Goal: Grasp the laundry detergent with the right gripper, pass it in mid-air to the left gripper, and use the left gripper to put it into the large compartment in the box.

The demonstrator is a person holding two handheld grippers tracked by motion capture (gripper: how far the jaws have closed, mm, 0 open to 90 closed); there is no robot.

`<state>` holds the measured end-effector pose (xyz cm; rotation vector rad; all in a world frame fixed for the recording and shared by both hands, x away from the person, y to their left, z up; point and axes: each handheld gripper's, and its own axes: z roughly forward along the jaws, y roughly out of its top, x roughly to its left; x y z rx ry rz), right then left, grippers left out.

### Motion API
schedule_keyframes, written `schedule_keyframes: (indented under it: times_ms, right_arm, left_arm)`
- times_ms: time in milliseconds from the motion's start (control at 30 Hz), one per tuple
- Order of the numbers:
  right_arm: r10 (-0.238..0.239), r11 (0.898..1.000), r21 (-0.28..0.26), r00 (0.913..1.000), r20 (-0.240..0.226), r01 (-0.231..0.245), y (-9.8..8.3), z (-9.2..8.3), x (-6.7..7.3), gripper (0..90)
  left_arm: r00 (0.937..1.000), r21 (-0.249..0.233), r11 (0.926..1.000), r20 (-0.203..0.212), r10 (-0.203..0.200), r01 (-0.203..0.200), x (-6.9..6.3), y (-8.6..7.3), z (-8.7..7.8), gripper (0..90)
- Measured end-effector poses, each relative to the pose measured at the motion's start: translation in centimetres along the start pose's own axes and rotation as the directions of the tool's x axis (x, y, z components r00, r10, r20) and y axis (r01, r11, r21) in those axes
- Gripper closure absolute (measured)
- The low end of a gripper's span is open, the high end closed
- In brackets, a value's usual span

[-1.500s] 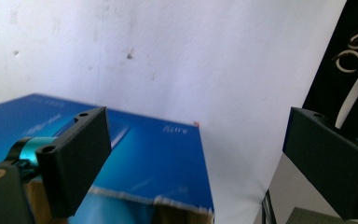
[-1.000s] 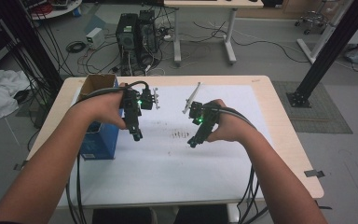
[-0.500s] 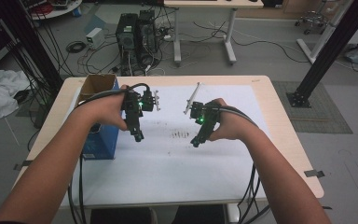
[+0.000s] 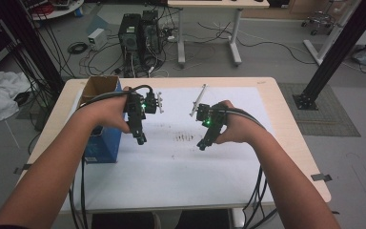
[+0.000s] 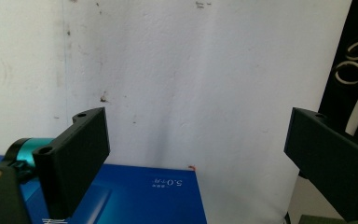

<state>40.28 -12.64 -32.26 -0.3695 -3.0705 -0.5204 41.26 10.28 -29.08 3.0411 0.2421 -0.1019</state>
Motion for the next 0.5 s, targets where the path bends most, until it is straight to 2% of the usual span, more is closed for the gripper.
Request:
schedule_keyframes:
  times_ms: [500]
  right_arm:
    - [-0.006,0.999,0.034,0.9999,0.016,0.006,-0.12,-0.81,-0.28,12.2]
  left_arm:
    - [0.9999,0.0,1.0,0.007,-0.009,0.009,0.03,-0.34,-0.09,6.7]
